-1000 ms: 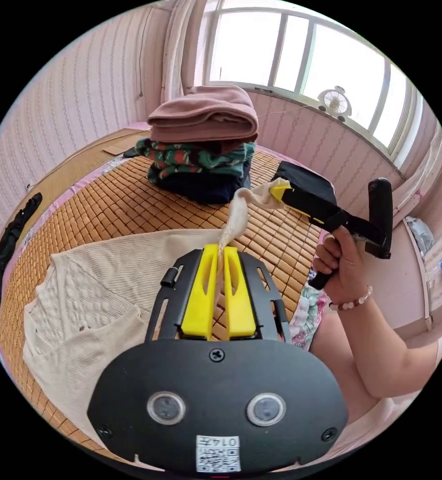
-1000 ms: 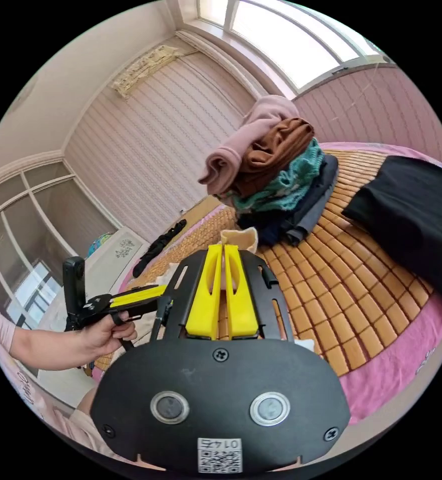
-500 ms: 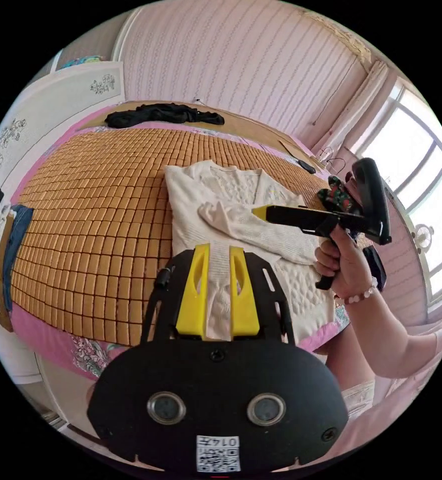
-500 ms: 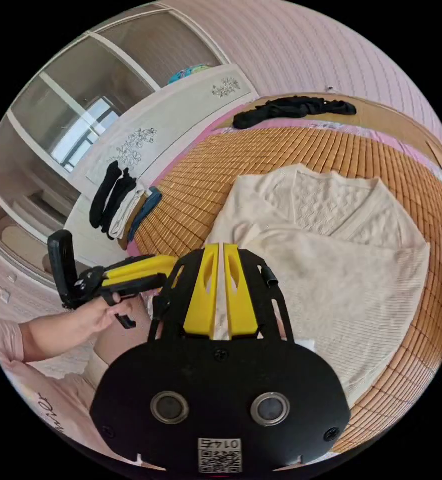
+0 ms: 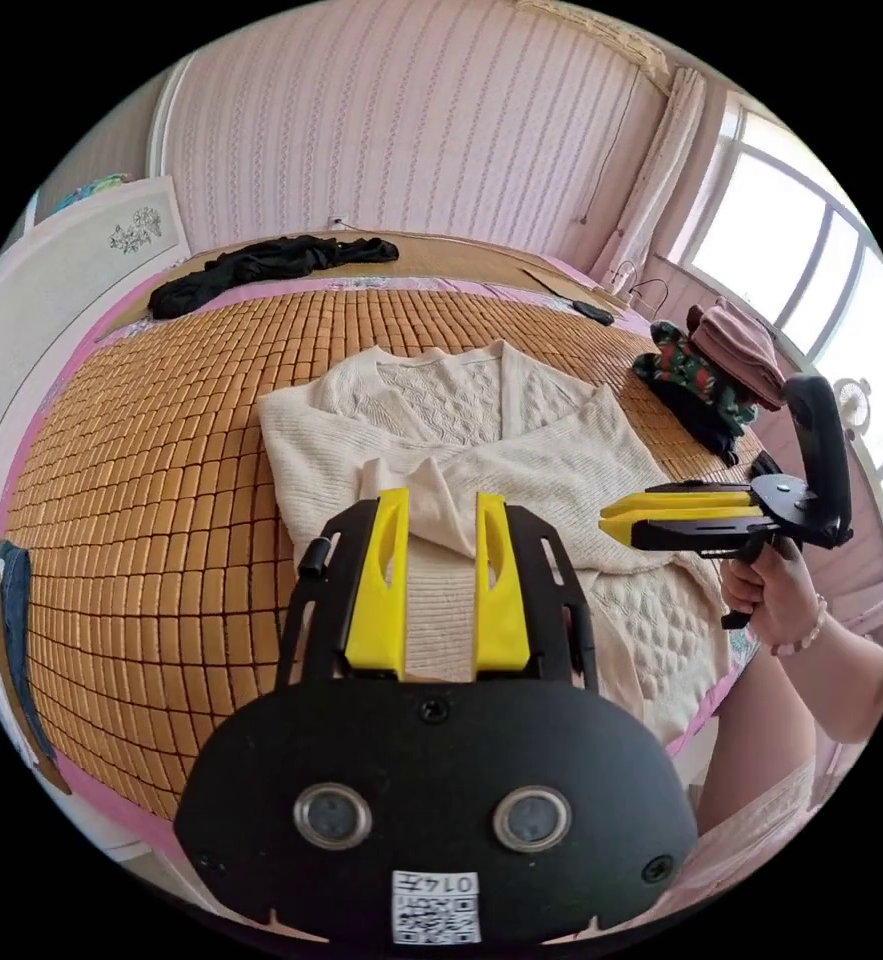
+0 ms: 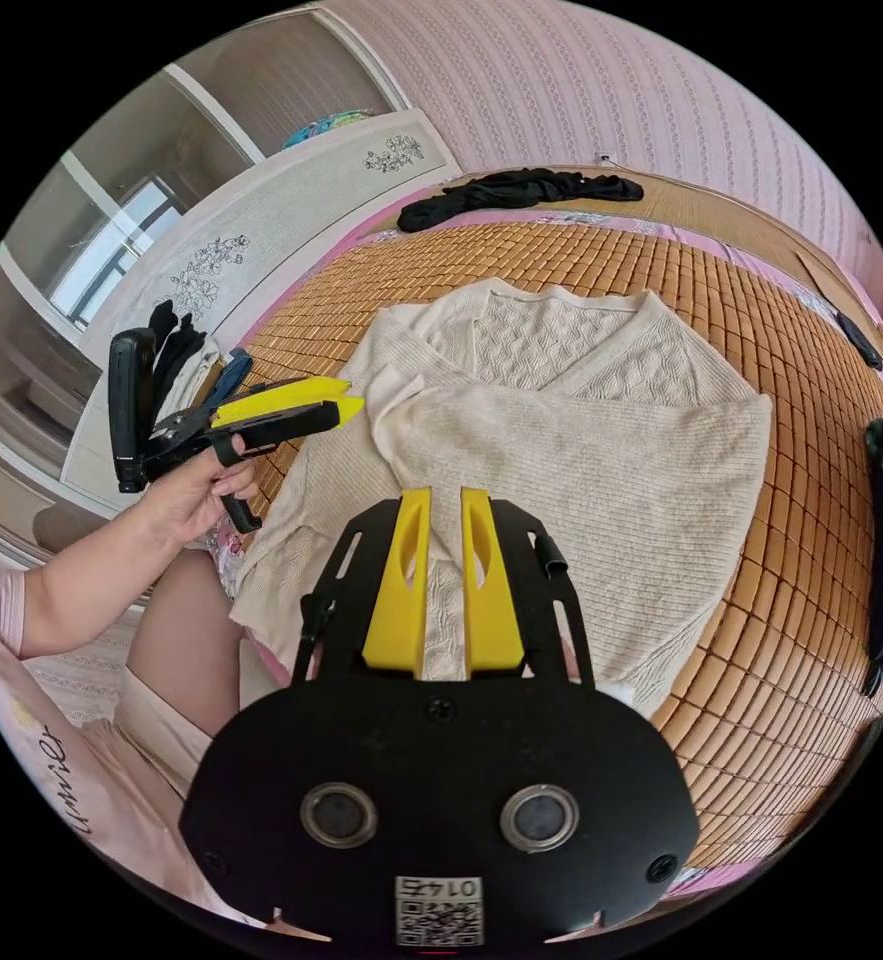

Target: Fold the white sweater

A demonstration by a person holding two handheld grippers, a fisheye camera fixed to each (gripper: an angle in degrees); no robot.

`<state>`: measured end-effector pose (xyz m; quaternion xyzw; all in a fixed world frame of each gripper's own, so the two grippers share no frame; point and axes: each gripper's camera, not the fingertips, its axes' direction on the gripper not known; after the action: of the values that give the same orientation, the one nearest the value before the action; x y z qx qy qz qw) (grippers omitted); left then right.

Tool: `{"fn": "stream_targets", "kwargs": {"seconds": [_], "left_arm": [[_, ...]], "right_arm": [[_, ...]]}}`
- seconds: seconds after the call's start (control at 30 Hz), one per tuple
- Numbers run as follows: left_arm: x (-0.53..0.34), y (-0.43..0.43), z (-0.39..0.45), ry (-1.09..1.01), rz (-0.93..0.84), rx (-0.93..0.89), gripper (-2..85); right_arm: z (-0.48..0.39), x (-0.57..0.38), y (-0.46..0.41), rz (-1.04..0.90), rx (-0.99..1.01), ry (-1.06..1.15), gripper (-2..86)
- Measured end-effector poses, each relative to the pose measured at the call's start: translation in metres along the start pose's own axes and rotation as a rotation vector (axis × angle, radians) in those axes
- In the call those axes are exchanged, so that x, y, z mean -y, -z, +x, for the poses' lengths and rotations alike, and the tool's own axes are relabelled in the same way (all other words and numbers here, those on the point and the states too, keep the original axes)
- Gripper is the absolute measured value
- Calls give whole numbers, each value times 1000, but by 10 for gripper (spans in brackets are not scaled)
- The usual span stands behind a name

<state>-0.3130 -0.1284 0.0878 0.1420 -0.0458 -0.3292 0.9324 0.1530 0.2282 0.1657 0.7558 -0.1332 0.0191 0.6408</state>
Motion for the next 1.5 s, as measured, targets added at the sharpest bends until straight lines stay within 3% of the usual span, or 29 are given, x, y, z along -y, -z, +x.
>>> {"fn": "stream_targets", "kwargs": {"seconds": [0.07, 0.23, 0.4, 0.6, 0.8, 0.97, 1.2, 1.4, 1.5], "left_arm": [[5, -44, 3, -53, -193, 113, 67], [-4, -9, -33, -2, -89, -8, 10], [-31, 31, -75, 67, 18, -100, -3], [-61, 13, -140, 352, -34, -260, 35], [-78, 44, -175, 412, -14, -169, 54], [-54, 54, -208, 390, 58, -124, 72], [29, -12, -248, 411, -38, -190, 133], [64, -58, -259, 433, -174, -206, 65], [63, -50, -262, 415, -140, -231, 10]], "right_arm": [[-9, 14, -24, -73, -19, 17, 65], [-16, 23, -41, -88, -47, 26, 67], [-20, 31, -35, -61, 67, 35, 62], [-25, 42, -41, -138, 9, 65, 60], [-16, 42, -14, -121, -14, 105, 90], [46, 53, 27, 33, -249, -53, 118], [137, 99, 32, 8, -244, -317, 138], [180, 124, 12, -96, -260, -439, 125], [181, 124, 22, -61, -171, -397, 28]]}}
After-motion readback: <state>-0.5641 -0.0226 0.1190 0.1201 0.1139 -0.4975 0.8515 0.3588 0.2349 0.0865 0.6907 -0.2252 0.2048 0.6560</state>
